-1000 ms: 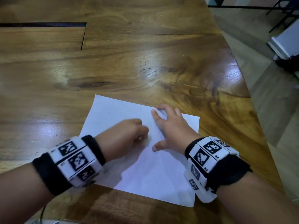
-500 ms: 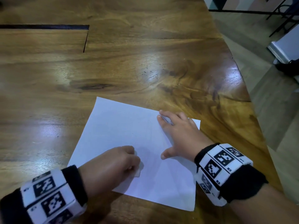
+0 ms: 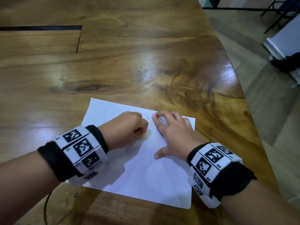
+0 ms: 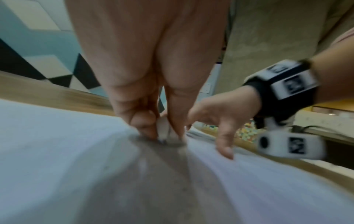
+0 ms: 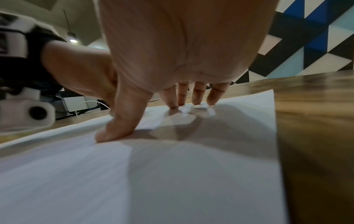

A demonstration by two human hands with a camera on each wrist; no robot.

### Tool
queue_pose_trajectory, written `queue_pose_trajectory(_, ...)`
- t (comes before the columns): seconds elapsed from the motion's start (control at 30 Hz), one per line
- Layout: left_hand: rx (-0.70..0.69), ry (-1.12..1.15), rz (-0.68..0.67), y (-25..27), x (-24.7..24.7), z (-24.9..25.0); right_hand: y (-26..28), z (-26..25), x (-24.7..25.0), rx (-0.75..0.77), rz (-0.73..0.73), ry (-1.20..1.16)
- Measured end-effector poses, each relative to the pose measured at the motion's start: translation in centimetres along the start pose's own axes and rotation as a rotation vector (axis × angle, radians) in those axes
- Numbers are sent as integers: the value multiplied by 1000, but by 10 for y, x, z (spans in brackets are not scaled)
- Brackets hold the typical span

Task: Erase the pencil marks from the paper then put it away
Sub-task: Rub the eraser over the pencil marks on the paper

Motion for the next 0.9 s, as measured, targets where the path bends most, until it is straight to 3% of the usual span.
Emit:
queue_pose_trajectory(0.1,-48,-58,-142,2,-9,1,1,0,1,5,4,-5)
queue_pose_trajectory(0.23,51,-53,109,-36,23,-13,2,-1,2,5,11,-6)
queue_pose_trajectory(0.3,71,-56,146,-38,22,-13,2,-1,2,5,12,-5)
queue_pose_trajectory(0.37,-9,-41,102,-19,9,-4,2,-1,2,5,10,-13)
queue_pose_trajectory(0.43,-133,-37,-26,9,-11,9,1,-1,2,5,8,-16)
queue_pose_trajectory(0.53,-164,-3,-176,29,-27,10,2,-1,2,2,10,-29)
queue_pose_trajectory(0.6,-143,-26,-93,13,-14,7,2,-1,2,4,12,-31)
queue_pose_trajectory(0.73,68,-44,134,-35,20,-15,2,-1,3,2,24,-26)
queue_pose_trajectory(0.8,53,-52,126,-34,18,-12,2,-1,3,1,24,-30)
queue_pose_trajectory(0.9,-109,-46,6,-1,-2,5,3,0,2,0,24,-36)
Point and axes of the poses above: each hand's wrist, its own y-axis away from the middle knuckle, its own x-axis out of the back of the hand, z = x × y, the point moved 9 cm from there along -y, towards the middle knuckle, and after that the axes turned 10 degrees about -y, right-handed, at the moved point
